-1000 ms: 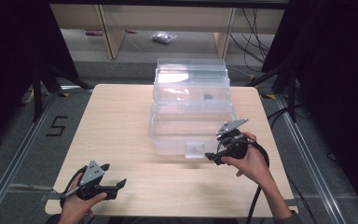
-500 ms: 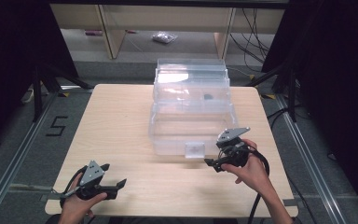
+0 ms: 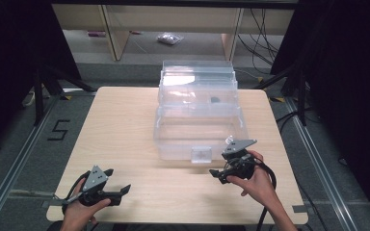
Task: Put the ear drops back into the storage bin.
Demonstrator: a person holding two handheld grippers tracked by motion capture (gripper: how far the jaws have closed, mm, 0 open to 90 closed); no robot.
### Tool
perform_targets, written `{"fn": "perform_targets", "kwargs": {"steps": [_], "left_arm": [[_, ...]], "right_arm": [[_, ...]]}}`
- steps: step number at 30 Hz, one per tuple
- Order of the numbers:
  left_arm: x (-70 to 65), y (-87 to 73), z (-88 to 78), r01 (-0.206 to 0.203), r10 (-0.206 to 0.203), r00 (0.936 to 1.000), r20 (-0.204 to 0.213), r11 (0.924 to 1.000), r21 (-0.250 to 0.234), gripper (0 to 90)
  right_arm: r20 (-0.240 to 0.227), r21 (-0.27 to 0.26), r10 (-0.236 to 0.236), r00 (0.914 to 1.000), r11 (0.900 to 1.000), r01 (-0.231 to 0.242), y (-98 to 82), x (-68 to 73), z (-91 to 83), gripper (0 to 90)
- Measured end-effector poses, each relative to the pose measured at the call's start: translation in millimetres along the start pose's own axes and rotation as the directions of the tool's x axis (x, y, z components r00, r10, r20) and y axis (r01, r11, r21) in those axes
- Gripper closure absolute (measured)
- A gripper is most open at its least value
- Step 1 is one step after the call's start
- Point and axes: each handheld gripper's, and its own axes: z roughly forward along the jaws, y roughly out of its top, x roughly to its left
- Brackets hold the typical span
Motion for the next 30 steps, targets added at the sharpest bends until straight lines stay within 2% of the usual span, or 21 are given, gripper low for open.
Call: {"fn": "perform_targets", "kwargs": {"steps": [6, 7, 8, 9, 10, 14, 15, 16, 17, 18, 19, 21, 22, 24, 25, 26, 27, 28, 29, 30], "left_arm": [[-0.3, 0.0, 0.1, 0.004, -0.004, 1.0, 0.002, 1.0, -0.003, 15.0], [-0.3, 0.0, 0.1, 0.004, -0.004, 1.0, 0.002, 1.0, -0.004, 14.9], [-0.2, 0.0, -0.1, 0.003, -0.003, 1.0, 0.001, 1.0, -0.003, 15.0], [-0.5, 0.0, 0.1, 0.008, -0.008, 1.0, 0.001, 1.0, -0.005, 15.0], [-0.4, -0.2, 0.3, 0.009, -0.009, 1.0, 0.004, 0.9999, -0.01, 15.0], [-0.2, -0.2, 0.4, 0.005, -0.005, 1.0, 0.006, 0.9999, -0.01, 15.0], [-0.7, -0.3, 0.7, 0.01, -0.01, 0.9999, 0.007, 0.9999, -0.014, 15.0], [-0.2, -0.2, 0.4, 0.004, -0.004, 1.0, 0.006, 0.9999, -0.009, 15.0], [-0.3, -0.2, 0.4, 0.006, -0.006, 1.0, 0.005, 0.9999, -0.01, 15.0], [-0.8, -0.3, 0.7, 0.013, -0.013, 0.9999, 0.006, 0.9998, -0.014, 15.0], [-0.8, -0.3, 0.7, 0.011, -0.011, 0.9999, 0.007, 0.9998, -0.014, 15.0], [-0.7, -0.2, 0.5, 0.01, -0.01, 0.9999, 0.006, 0.9999, -0.012, 14.9], [-0.8, -0.2, 0.4, 0.012, -0.012, 0.9999, 0.006, 0.9998, -0.013, 15.0], [-0.9, -0.3, 0.4, 0.011, -0.011, 0.9999, 0.006, 0.9999, -0.013, 15.0], [0.6, -0.1, -0.6, -0.011, 0.011, 0.9999, -0.002, 0.9999, 0.006, 15.0], [-1.0, -0.2, 0.0, 0.008, -0.008, 1.0, 0.005, 0.9999, -0.01, 15.0], [-0.9, -0.2, 0.0, 0.006, -0.006, 1.0, 0.005, 0.9999, -0.009, 15.0], [-1.0, -0.2, -0.1, 0.005, -0.005, 1.0, 0.005, 0.9999, -0.009, 15.0], [-1.1, -0.2, -0.1, 0.005, -0.005, 1.0, 0.006, 0.9999, -0.01, 15.0], [-1.2, -0.2, -0.1, 0.005, -0.005, 1.0, 0.006, 0.9999, -0.01, 15.0]], "right_arm": [[-0.017, -0.007, -0.002, 0.9999, 1.0, 0.002, -7.4, 1.4, 2.3, 23.7], [-0.009, -0.024, 0.005, 0.9999, 1.0, -0.006, -9.0, 2.5, 3.9, 23.7], [-0.019, -0.006, 0.009, 0.9998, 1.0, -0.009, -10.0, 2.4, 2.4, 23.7], [-0.003, -0.003, 0.022, 0.9997, 1.0, -0.022, -11.8, 3.3, 1.9, 23.7], [-0.007, -0.005, 0.036, 0.9993, 0.999, -0.036, -13.3, 4.2, 2.6, 23.7], [-0.008, -0.004, 0.032, 0.9994, 0.999, -0.033, -19.6, 3.6, 4.1, 23.5], [-0.001, -0.015, 0.054, 0.9986, 0.998, -0.054, -21.4, 5.5, 5.2, 23.5], [-0.005, 0.008, 0.052, 0.9986, 0.999, -0.052, -22.5, 4.6, 4.2, 23.5], [-0.005, -0.005, 0.045, 0.999, 0.999, -0.045, -24.5, 4.7, 5.6, 23.5], [-0.01, -0.002, 0.065, 0.9978, 0.998, -0.065, -25.2, 6.7, 4.8, 23.6], [-0.006, -0.015, 0.045, 0.999, 0.999, -0.045, -26.5, 5.6, 6.0, 23.5], [-0.002, -0.017, 0.078, 0.997, 0.997, -0.078, -29.0, 8.2, 6.4, 23.5], [-0.014, -0.03, 0.045, 0.9989, 0.999, -0.045, -29.3, 5.2, 6.3, 23.5], [-0.01, -0.043, 0.057, 0.9983, 0.997, -0.057, -32.2, 6.1, 8.1, 23.4], [-0.011, -0.044, 0.05, 0.9987, 0.998, -0.05, -33.8, 6.2, 8.6, 23.5], [-0.014, -0.045, 0.045, 0.9989, 0.998, -0.046, -35.2, 6.4, 9.0, 23.5], [-0.024, -0.027, 0.05, 0.9985, 0.998, -0.05, -36.0, 7.2, 8.2, 23.5], [-0.022, -0.043, 0.049, 0.9986, 0.998, -0.049, -38.2, 7.0, 10.1, 23.5], [-0.017, -0.024, 0.056, 0.9983, 0.998, -0.056, -39.3, 7.4, 8.3, 23.5], [-0.029, -0.034, 0.041, 0.9987, 0.999, -0.042, -40.1, 6.4, 9.2, 23.5]]}}
